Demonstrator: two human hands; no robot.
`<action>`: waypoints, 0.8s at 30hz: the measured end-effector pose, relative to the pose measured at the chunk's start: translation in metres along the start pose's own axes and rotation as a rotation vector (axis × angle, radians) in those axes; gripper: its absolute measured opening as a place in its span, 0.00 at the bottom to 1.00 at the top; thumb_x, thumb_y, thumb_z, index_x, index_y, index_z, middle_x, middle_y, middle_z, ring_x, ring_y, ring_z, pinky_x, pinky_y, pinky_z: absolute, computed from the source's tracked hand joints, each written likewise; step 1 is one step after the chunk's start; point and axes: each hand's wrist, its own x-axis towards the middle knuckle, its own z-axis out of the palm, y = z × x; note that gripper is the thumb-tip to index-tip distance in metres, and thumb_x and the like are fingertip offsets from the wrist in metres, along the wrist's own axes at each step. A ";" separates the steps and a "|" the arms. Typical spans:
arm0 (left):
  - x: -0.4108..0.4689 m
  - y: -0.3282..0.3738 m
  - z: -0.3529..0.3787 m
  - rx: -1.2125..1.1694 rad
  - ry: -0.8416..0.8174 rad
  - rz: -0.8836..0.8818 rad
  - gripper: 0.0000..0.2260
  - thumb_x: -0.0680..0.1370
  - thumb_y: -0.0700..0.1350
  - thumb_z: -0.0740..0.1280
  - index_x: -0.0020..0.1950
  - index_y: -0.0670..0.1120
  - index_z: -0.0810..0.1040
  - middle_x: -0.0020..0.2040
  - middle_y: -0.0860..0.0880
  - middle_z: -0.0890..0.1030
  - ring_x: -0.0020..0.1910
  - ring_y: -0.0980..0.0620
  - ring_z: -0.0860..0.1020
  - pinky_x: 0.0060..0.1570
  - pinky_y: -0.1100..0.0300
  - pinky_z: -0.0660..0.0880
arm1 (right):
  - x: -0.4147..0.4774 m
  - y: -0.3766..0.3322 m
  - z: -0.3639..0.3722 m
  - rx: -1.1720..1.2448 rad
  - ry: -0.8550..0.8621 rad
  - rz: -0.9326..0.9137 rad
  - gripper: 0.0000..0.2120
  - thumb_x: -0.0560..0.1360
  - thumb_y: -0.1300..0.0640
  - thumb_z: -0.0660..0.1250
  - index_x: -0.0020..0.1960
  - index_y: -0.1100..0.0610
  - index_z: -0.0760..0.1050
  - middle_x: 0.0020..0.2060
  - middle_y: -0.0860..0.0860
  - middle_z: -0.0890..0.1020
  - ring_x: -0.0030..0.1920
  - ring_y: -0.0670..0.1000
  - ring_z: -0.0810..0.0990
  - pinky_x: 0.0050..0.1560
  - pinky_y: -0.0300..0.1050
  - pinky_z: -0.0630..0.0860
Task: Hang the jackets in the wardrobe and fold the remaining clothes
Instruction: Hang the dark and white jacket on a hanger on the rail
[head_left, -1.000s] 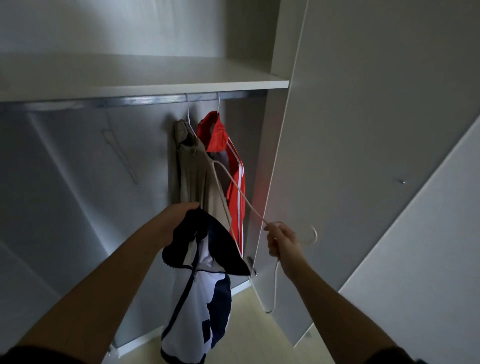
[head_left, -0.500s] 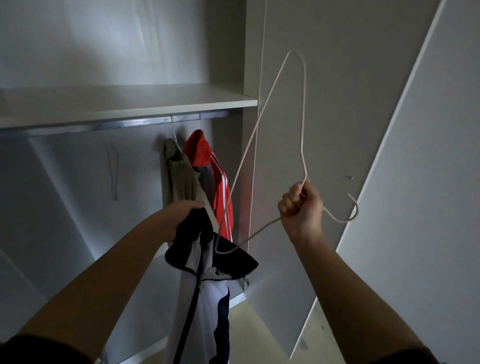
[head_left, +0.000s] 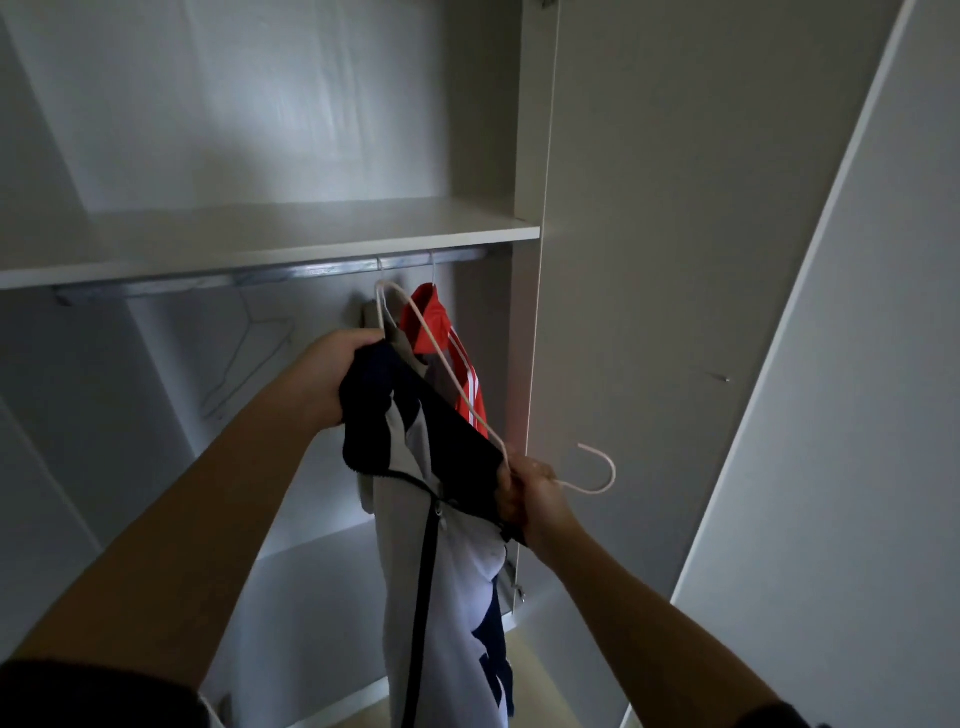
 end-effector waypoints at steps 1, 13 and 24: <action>0.000 0.002 -0.004 0.007 0.028 0.014 0.14 0.80 0.45 0.60 0.37 0.41 0.76 0.27 0.46 0.77 0.23 0.51 0.76 0.21 0.67 0.71 | -0.001 -0.002 -0.002 -0.002 -0.019 -0.007 0.28 0.82 0.59 0.52 0.22 0.53 0.65 0.19 0.48 0.58 0.18 0.45 0.55 0.23 0.34 0.49; 0.021 -0.013 -0.022 0.474 0.312 0.274 0.14 0.80 0.49 0.63 0.36 0.45 0.78 0.37 0.44 0.78 0.37 0.47 0.76 0.41 0.57 0.71 | -0.007 -0.014 -0.033 -0.243 -0.145 -0.060 0.24 0.81 0.52 0.56 0.27 0.53 0.65 0.23 0.49 0.59 0.23 0.46 0.54 0.23 0.35 0.55; 0.031 0.001 -0.029 0.238 0.110 0.317 0.11 0.80 0.48 0.64 0.41 0.47 0.81 0.38 0.49 0.84 0.36 0.52 0.83 0.36 0.63 0.77 | -0.005 -0.029 -0.023 -0.299 -0.151 -0.020 0.24 0.80 0.48 0.56 0.27 0.53 0.65 0.23 0.49 0.59 0.23 0.46 0.56 0.24 0.36 0.56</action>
